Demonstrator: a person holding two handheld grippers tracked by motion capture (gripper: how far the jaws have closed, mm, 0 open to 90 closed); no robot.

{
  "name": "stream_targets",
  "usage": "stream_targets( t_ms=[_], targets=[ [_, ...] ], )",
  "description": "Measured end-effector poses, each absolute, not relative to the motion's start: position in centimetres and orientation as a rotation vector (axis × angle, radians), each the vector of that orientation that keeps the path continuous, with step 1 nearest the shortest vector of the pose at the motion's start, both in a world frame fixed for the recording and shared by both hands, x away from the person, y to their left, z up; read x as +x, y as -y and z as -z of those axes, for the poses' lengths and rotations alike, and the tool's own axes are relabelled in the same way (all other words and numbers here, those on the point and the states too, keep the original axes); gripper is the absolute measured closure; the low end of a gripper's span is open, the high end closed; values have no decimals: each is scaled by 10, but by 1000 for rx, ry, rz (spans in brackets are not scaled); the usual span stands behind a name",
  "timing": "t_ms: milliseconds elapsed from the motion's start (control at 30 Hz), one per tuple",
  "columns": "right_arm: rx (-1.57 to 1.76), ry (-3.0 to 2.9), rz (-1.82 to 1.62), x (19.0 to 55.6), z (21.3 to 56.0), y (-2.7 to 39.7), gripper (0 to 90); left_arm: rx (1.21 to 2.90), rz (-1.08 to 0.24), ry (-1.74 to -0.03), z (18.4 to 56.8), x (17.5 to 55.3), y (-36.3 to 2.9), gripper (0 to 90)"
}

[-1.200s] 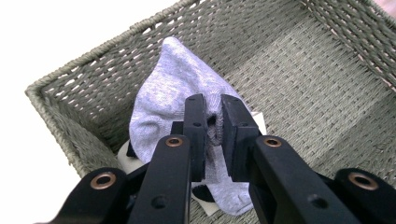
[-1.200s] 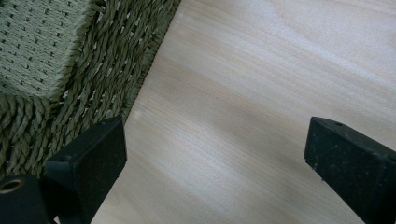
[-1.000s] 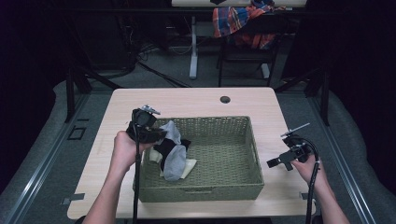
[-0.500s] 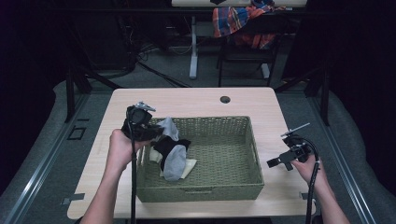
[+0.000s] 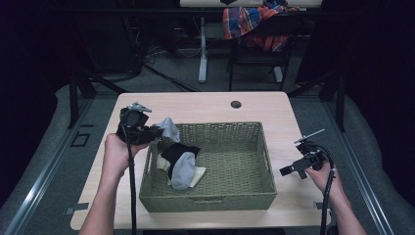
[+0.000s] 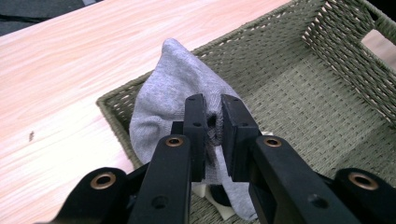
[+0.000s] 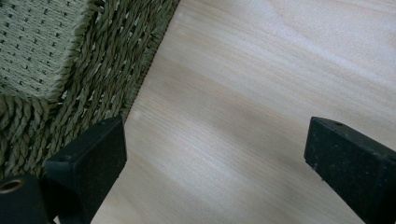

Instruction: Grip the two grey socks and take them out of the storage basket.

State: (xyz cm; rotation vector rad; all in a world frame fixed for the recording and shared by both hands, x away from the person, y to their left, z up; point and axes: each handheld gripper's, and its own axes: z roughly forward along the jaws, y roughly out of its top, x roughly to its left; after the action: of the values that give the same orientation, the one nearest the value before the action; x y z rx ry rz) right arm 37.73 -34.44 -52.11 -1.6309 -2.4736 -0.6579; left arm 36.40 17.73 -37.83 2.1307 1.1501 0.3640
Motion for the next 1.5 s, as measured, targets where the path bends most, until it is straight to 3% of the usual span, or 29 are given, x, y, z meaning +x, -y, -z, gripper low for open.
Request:
stream_targets(
  t_ms=[667, 1500],
  targets=[
    [-1634, 2468, 666, 377, 521, 345, 55, 2016, -445, -1269, 368, 360, -223, 818],
    [-1635, 2465, 669, 377, 521, 345, 56, 1940, -443, -1450, 391, 370, -266, 818]
  ],
)
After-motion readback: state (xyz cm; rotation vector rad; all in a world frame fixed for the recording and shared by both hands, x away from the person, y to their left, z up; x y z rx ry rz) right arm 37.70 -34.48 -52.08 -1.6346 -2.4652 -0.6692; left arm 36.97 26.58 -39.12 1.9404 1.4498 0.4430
